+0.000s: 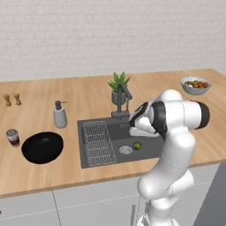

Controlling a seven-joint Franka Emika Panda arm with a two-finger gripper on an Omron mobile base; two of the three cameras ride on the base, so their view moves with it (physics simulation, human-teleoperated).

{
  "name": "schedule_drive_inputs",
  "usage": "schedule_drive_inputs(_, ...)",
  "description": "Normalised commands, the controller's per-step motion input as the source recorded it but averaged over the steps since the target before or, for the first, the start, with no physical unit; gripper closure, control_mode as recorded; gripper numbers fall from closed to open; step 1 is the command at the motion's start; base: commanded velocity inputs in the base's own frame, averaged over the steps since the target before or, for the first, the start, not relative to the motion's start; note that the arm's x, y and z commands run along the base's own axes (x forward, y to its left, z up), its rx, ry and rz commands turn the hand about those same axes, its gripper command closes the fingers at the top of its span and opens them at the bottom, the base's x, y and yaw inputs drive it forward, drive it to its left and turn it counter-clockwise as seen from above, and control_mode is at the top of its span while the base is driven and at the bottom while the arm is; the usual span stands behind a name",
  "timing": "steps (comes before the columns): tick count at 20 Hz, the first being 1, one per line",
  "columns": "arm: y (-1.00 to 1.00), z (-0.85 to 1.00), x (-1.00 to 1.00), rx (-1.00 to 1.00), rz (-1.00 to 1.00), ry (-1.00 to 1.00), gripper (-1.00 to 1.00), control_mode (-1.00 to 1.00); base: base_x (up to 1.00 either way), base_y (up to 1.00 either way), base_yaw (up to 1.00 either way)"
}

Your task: Pick the lime from the sink and place it in the bowl. Then pick the bowl and place it in the microwave. Then close the microwave door and press the start button.

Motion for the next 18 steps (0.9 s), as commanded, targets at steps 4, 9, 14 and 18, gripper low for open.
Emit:
schedule_drive_inputs(4,0.0,-0.41,0.49,0.0,0.0,0.16,-1.0,-1.0,0.0,0.0,0.0)
schedule_drive_inputs(9,0.0,-0.51,0.31,0.0,0.0,0.17,-1.0,-1.0,0.0,0.0,0.0)
schedule_drive_inputs(14,-0.02,-0.4,0.23,0.0,0.0,0.07,-1.0,-1.0,0.0,0.0,0.0)
schedule_drive_inputs(18,0.0,-0.26,0.0,0.0,0.0,0.0,-1.0,-1.0,0.0,0.0,0.0)
